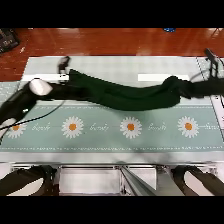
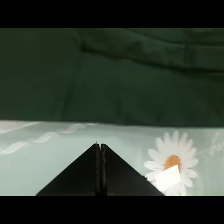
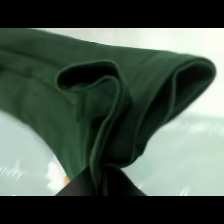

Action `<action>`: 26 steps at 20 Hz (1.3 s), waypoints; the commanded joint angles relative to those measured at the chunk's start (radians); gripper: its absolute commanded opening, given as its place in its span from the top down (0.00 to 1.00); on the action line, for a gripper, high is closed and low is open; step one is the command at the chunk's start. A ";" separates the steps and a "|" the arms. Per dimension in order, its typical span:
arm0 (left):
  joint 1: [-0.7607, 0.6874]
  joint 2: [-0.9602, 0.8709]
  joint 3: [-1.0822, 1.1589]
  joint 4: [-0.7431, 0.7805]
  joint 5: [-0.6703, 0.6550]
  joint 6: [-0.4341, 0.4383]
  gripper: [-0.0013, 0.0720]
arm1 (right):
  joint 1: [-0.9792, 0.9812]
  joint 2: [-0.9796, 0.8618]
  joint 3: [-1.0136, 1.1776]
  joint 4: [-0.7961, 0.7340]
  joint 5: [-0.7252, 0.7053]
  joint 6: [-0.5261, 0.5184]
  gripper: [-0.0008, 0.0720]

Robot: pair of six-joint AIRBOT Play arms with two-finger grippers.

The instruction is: Fold the shirts.

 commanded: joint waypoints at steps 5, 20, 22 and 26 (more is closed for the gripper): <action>-0.379 -0.455 0.421 -0.040 -0.098 -0.083 0.96 | 0.001 0.576 -0.210 0.045 0.105 0.171 0.96; -0.065 -0.415 0.636 0.084 -0.448 -0.141 0.96 | 0.066 0.324 -0.114 0.311 0.027 0.048 0.96; 0.096 -0.247 0.579 0.133 -0.448 -0.139 0.96 | 0.175 0.204 -0.039 0.309 -0.045 0.029 0.96; 0.365 0.137 0.386 0.168 -0.430 -0.074 0.96 | 0.391 -0.130 0.186 0.306 -0.218 0.003 0.96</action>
